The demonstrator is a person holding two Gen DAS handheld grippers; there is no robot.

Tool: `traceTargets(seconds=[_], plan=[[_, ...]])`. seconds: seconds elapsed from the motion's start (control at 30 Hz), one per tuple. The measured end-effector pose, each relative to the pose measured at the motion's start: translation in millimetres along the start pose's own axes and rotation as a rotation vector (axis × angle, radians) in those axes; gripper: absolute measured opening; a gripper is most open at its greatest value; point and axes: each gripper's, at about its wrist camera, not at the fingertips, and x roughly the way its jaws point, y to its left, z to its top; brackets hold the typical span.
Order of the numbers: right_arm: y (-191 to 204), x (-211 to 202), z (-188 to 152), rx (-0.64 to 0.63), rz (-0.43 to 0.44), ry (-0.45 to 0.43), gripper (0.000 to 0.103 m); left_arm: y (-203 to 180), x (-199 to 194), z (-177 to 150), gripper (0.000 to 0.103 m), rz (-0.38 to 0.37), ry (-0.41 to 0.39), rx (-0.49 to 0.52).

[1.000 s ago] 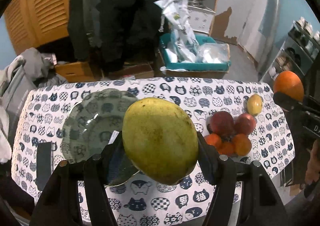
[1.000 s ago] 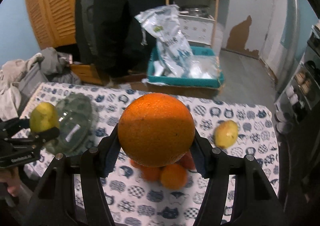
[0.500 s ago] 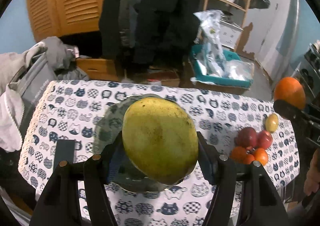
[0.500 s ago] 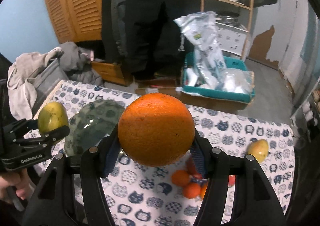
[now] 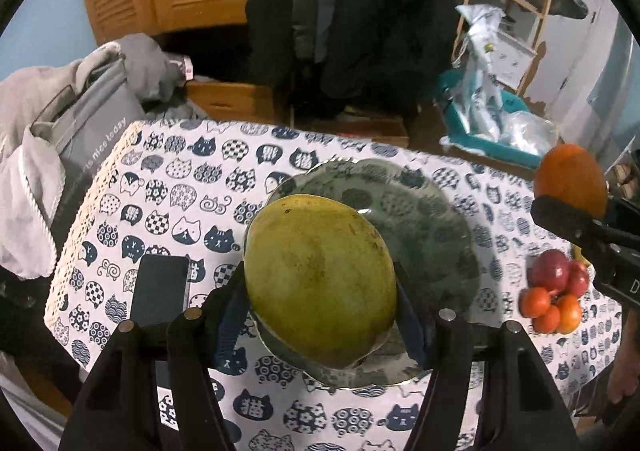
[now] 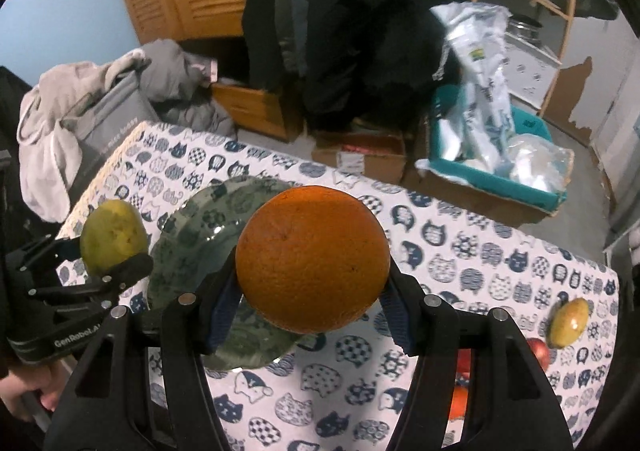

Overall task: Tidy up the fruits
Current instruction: 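Carry the mango and orange into the glass bowl and open both tools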

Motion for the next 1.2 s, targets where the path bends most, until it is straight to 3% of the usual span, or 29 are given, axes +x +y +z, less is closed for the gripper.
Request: traceTargets(seconds=[0.53, 1.03, 1.2], plan=[[14.7, 65.7, -3.3, -0.007, 0.031, 0.146, 0.063, 6.0, 81.3, -17.2, 0.068, -0.002, 0.193, -0.015], [13.5, 80.9, -12.9, -0.003, 0.042, 0.192, 0.063, 0.7, 117.2, -34.1, 0.068, -0.009, 0.325, -0.03], [9.9, 78.5, -12.0, 0.01, 0.041, 0.188, 0.063, -4.6, 119.8, -37.5, 0.068, -0.005, 0.336, -0.012]])
